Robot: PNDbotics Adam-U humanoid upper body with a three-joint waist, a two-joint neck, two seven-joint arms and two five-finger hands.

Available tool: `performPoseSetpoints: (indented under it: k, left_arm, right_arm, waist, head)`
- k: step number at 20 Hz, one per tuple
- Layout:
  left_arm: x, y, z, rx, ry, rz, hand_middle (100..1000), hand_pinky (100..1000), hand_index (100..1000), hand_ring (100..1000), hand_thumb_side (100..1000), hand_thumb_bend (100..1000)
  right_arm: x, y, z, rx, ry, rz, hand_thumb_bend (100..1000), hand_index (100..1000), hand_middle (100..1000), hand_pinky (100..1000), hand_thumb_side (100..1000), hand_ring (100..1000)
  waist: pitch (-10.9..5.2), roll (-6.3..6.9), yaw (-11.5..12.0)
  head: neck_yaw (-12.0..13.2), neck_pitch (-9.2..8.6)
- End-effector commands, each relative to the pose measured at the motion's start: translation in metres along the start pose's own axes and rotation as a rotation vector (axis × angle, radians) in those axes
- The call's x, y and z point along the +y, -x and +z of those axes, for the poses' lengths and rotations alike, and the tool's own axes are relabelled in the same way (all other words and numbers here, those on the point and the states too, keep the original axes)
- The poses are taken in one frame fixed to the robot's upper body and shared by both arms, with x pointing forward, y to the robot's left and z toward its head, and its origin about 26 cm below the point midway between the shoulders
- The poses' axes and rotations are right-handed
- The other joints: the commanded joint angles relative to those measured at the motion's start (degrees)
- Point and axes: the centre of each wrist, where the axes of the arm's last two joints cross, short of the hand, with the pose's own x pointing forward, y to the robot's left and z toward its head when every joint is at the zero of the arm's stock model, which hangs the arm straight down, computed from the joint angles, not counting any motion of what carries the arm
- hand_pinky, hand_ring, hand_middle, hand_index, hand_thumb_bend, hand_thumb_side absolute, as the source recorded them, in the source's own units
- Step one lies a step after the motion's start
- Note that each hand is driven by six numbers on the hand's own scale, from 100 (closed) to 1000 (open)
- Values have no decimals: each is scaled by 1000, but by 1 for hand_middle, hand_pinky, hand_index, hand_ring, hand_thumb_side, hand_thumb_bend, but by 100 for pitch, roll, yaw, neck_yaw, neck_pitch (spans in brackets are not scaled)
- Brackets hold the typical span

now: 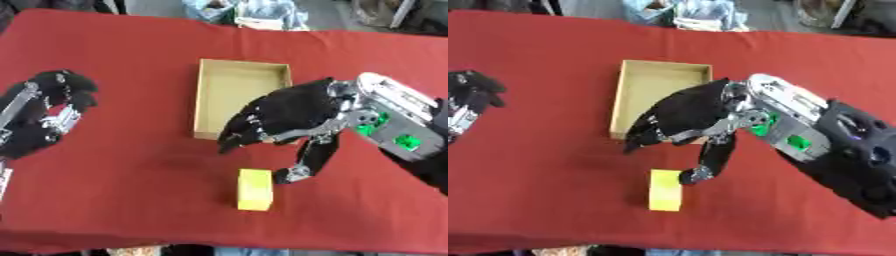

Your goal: Pick up objects on the table and place them in the box.

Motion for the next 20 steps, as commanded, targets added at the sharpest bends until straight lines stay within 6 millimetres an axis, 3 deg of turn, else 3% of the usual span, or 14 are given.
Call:
performPoseSetpoints:
  k: [1, 20]
  left_arm:
    - [6, -6, -2, -17, -3, -24, 646, 696, 692, 609, 582, 193]
    - [6, -6, -2, -17, -1, -22, 646, 697, 692, 609, 586, 185]
  right_arm:
    - [-2, 2, 3, -119, -200, 162, 357, 963, 913, 870, 172, 939]
    - [16, 0, -2, -140, -207, 146, 354, 956, 919, 876, 174, 953]
  waist:
    - [-81, 20, 11]
    - [-60, -5, 11]
  head:
    - [5, 30]
    - [-3, 30]
